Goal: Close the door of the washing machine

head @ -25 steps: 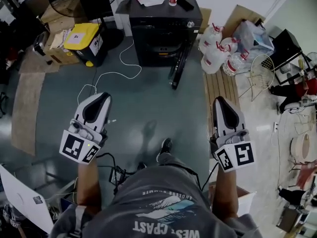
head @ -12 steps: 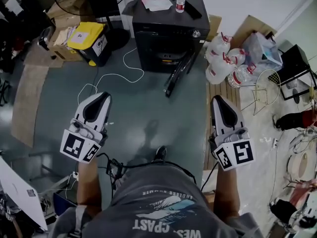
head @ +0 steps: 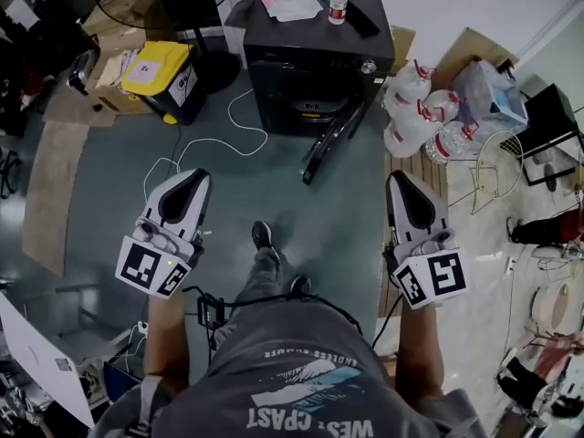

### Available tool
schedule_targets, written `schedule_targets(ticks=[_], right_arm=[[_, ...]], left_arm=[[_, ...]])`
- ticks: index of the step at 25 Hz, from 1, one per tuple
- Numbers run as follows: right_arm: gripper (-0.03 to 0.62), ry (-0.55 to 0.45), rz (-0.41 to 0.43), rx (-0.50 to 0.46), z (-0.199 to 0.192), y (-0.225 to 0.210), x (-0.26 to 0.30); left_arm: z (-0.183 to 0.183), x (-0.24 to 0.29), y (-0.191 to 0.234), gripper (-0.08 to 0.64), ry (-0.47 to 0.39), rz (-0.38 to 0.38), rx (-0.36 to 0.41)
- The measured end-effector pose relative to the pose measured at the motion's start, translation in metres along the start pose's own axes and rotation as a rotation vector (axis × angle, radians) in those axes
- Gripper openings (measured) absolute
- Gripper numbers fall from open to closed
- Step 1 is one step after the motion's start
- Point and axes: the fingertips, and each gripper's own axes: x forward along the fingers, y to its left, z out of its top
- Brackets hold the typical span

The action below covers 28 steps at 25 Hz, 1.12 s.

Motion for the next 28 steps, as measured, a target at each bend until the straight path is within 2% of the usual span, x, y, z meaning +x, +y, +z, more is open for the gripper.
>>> schedule_targets(ticks=[13, 28], right_arm=[[0.032, 0.025, -0.119, 0.025, 0.005, -0.045, 0.093], [0.032, 0.059, -0.2, 0.022, 0.009, -0.058, 0.175]], left_arm=[[0.001, 0.109, 0.072, 0.038, -0.011, -0.131, -0.013], [-0.013, 0.179, 0.138, 0.038, -0.026, -0.244, -0.068]])
